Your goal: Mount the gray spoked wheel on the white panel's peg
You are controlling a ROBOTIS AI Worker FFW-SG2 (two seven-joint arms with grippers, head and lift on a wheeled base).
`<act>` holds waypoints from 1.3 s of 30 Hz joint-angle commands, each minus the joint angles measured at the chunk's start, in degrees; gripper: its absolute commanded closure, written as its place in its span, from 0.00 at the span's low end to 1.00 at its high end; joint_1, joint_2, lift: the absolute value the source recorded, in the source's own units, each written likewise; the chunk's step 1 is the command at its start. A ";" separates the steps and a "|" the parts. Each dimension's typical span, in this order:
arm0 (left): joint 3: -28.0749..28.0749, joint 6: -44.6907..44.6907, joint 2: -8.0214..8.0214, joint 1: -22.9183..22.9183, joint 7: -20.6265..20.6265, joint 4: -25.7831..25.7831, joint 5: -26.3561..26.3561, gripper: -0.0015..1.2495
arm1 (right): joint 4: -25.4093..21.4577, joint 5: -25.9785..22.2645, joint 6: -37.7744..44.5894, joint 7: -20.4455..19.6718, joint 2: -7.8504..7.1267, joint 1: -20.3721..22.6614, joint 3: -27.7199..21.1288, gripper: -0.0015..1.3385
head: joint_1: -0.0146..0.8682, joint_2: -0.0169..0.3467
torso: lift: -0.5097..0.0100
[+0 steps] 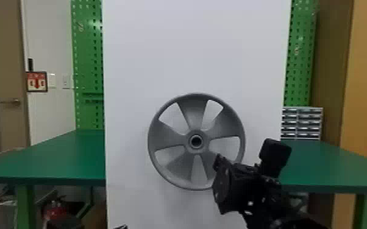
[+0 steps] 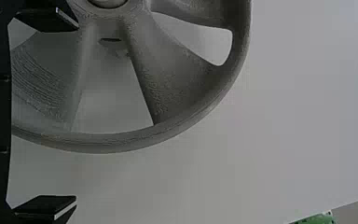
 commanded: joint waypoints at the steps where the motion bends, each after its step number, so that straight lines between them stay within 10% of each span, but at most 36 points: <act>1: 0.17 0.00 0.00 0.05 0.00 0.00 0.01 0.40 | -0.79 -0.67 -0.79 0.00 -0.39 1.73 1.40 0.00 | 0.16 0.03 | 0.21; 29: 0.26 -0.88 -0.08 -0.22 0.00 0.09 -0.08 0.40 | 2.90 3.90 -19.77 5.09 -4.34 17.81 4.83 0.00 | 0.16 0.03 | 0.21; 39: 0.17 -1.49 -0.17 -0.22 0.00 0.26 -0.08 0.40 | 8.61 5.75 -28.74 10.37 -3.46 24.05 2.37 0.00 | 0.16 0.03 | 0.21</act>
